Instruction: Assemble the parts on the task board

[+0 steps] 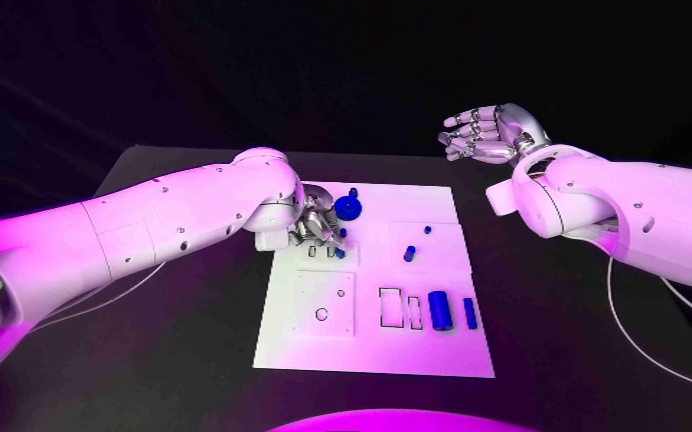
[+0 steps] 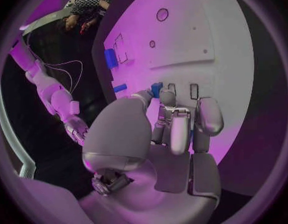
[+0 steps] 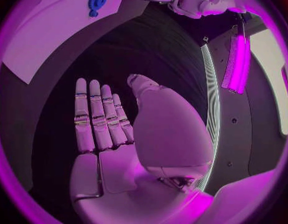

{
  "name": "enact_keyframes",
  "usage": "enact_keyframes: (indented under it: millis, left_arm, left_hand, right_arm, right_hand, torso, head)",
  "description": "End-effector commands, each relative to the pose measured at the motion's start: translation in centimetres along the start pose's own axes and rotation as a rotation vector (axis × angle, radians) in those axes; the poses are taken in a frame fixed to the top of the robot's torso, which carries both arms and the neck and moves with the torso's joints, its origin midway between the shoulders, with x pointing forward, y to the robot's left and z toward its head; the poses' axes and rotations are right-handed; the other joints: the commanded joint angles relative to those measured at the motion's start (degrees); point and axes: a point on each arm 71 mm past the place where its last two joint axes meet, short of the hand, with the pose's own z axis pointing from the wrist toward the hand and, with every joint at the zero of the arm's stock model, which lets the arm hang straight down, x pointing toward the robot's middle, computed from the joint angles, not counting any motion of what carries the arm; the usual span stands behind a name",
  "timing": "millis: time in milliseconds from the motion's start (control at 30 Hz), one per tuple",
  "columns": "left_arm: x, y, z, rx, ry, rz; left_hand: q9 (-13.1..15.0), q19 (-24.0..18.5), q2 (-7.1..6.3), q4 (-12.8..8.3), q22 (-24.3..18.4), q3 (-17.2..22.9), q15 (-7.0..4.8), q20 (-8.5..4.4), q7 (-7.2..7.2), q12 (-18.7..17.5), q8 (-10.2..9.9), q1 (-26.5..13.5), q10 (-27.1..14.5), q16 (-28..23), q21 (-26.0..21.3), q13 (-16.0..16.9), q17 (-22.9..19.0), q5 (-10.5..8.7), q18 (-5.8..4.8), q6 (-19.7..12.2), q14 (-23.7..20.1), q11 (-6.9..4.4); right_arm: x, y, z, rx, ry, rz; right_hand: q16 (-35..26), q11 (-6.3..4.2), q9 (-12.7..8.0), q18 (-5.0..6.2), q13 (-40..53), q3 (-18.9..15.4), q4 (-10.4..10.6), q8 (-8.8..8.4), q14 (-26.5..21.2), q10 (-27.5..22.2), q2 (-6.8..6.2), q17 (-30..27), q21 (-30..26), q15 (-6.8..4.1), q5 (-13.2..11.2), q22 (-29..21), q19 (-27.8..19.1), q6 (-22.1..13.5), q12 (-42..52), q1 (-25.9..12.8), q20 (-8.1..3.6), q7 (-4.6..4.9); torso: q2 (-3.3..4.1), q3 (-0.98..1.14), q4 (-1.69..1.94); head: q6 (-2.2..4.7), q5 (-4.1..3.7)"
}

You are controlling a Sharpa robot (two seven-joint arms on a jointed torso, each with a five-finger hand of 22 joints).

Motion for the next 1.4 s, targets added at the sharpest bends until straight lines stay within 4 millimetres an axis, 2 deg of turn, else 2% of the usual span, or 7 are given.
enact_keyframes:
  millis: [33,133,367,667,700,733,1400]
  left_arm:
    - [0.2,0.0,0.0,0.016,0.022,-0.044]
    - [0.2,0.2,-0.1,0.021,0.016,-0.063]
    - [0.1,0.7,-0.6,0.031,-0.007,-0.108]
    - [-0.1,1.5,-1.7,0.046,-0.066,-0.163]
    - [-0.1,1.5,-1.8,0.048,-0.078,-0.165]
    - [-0.2,1.5,-1.9,0.05,-0.093,-0.166]
    - [1.4,1.4,-1.7,0.03,-0.259,0.003]
  left_hand:
    - [1.34,0.0,-1.27,-2.09,0.18,6.88,-0.35,-0.47,-0.28,-0.31,1.01,0.85,0.46,0.42,0.4,0.13,8.63,0.31,-0.96,-0.21,3.4,-0.28]
    - [2.97,-0.14,-3.49,-4.27,0.07,15.33,-0.26,-0.52,-0.08,0.3,2.26,-0.81,1.5,0.59,0.4,1.07,8.86,0.12,-0.89,-0.77,3.52,-0.14]
    - [4.38,-0.06,-5.07,-7.26,0.09,20.84,-0.5,-0.54,-0.27,1.49,3.32,-3.49,2.89,0.82,0.44,2.64,9.22,0.07,-0.91,-0.81,3.72,-0.29]
    - [4.86,0.29,-5.54,-8.5,0.43,22.78,-0.63,-0.65,-0.39,2.02,3.66,-4.87,3.61,0.99,0.61,3.34,9.51,0.05,-0.99,-0.61,3.88,-0.42]
    - [5.1,0.61,-6.03,-9.47,0.75,24.31,-0.56,-0.72,-0.41,2.12,3.79,-5.69,3.95,3.68,0.78,3.52,15.1,0.08,-1.05,-0.44,5.95,-0.4]
    - [5.29,0.78,-6.48,-10.35,0.9,25.45,-0.7,-0.75,-0.43,2.22,3.87,-6.14,4.22,1.34,0.86,3.73,10.05,0.1,-1.08,-0.32,4.05,-0.51]
    - [5.79,3.41,-9.11,-13.76,3.85,31.1,-1.47,-1.46,-1.07,2.85,3.94,-8.81,6.91,1.91,2.22,5.15,11.44,0.89,-1.72,1.76,4.81,-1.25]
  right_arm:
    - [0.1,-0.1,0.1,0.007,0.01,-0.005]
    - [0.0,-0.1,0.1,0.013,0.009,-0.007]
    - [0.0,-0.2,0.1,0.018,0.008,-0.008]
    - [-0.2,-0.4,0.1,0.021,0.006,-0.01]
    - [-0.2,-0.4,0.1,0.022,0.006,-0.01]
    - [-0.2,-0.4,0.1,0.022,0.005,-0.01]
    - [-0.5,-0.6,-0.1,0.02,0.011,-0.01]
  right_hand:
    - [-0.29,0.22,-0.07,0.67,-0.06,0.37,-0.08,-0.23,0.1,-0.05,-0.26,-0.05,-0.17,0.32,0.14,-0.07,-0.2,-0.38,-0.18,-0.14,0.02,3.01]
    - [-0.49,0.26,-0.21,0.68,-0.37,0.56,-0.2,-0.3,0.14,-0.09,-0.24,-0.27,-0.13,0.36,0.8,-0.48,-0.21,-0.44,-0.2,-0.11,0.05,3.06]
    - [-0.56,0.27,-0.25,0.68,-0.48,0.65,-0.25,-0.32,0.18,-0.09,-0.23,-0.34,-0.11,0.36,1.04,-0.62,-0.19,-0.45,-0.2,-0.09,0.06,3.07]
    - [-0.61,0.29,-0.28,0.67,-0.55,0.66,-0.25,-0.34,0.17,-0.12,-0.25,-0.39,-0.12,0.38,1.14,-0.71,-0.2,-0.48,-0.21,-0.14,0.07,3.08]
    - [-0.61,0.29,-0.28,0.67,-0.55,0.66,-0.25,-0.34,0.17,-0.12,-0.25,-0.39,-0.12,0.38,1.14,-0.71,-0.2,-0.48,-0.21,-0.14,0.07,3.08]
    - [-0.61,0.29,-0.28,0.67,-0.55,0.66,-0.25,-0.34,0.17,-0.12,-0.25,-0.39,-0.12,0.38,1.14,-0.71,-0.2,-0.48,-0.21,-0.14,0.07,3.08]
    - [-0.82,0.31,-0.37,0.7,-0.95,0.88,-0.25,-0.25,0.29,-0.27,-0.13,-0.66,-0.09,0.39,1.47,-1.16,-0.16,-0.21,-0.41,-0.29,0.09,3.07]
  torso:
    - [0.0,0.03,-0.02]
    - [0.03,0.06,-0.05]
    - [-0.08,0.09,-0.01]
    - [-0.14,0.27,0.16]
    - [-0.16,0.32,0.18]
    - [-0.19,0.34,0.23]
    - [-0.16,0.29,0.09]
  head:
    - [0.0,0.13]
    - [0.08,0.2]
    - [0.25,0.21]
    - [0.51,0.44]
    - [0.48,0.49]
    - [0.45,0.47]
    - [0.17,0.92]
